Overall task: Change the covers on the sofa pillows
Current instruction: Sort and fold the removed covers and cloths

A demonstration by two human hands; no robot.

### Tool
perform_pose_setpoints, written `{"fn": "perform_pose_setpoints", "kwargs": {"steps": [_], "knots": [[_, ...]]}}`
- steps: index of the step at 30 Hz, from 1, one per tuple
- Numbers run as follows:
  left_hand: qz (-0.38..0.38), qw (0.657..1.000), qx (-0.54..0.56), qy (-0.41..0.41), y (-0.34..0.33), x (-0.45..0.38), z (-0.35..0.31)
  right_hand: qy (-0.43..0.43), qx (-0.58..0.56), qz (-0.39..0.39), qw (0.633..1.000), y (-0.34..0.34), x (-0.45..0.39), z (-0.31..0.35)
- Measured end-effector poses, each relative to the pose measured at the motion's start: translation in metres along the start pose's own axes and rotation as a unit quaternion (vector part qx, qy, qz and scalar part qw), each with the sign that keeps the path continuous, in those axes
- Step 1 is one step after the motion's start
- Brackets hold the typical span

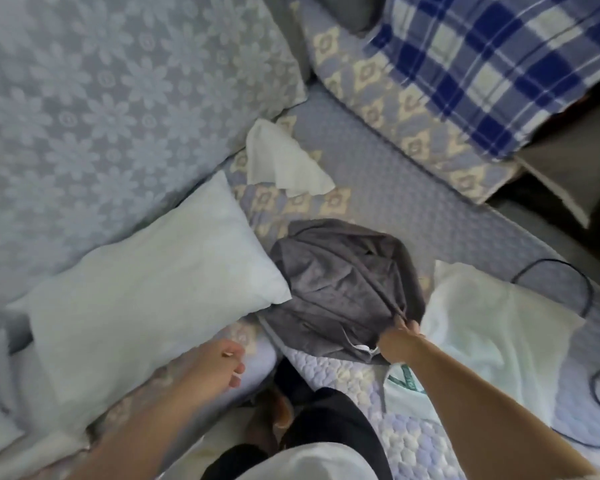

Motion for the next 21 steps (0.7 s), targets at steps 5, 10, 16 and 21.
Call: {"fn": "perform_pose_setpoints", "kwargs": {"steps": [5, 10, 16, 21], "knots": [[0.004, 0.999, -0.044, -0.016, 0.003, 0.01, 0.019, -0.089, -0.201, -0.163, 0.962, 0.029, 0.038, -0.025], [0.094, 0.987, -0.109, -0.073, -0.032, 0.039, -0.003, -0.009, -0.478, -0.314, 0.82, 0.127, 0.159, -0.038], [0.12, 0.918, -0.16, -0.342, -0.089, 0.081, -0.117, 0.212, -0.48, -0.397, 0.753, 0.261, 0.345, 0.002], [0.054, 0.877, -0.015, -0.477, -0.062, 0.126, -0.19, 0.29, -0.618, -0.461, 0.566, 0.33, 0.455, -0.028]]}}
Point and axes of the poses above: each hand's wrist, its own x-axis away from the middle knuckle, its own y-axis out of the back of the hand, z = x × y, the point moved 10 cm from there along -x, towards the middle knuckle, and after that the axes turned 13 degrees about x, right-handed, at the moved point
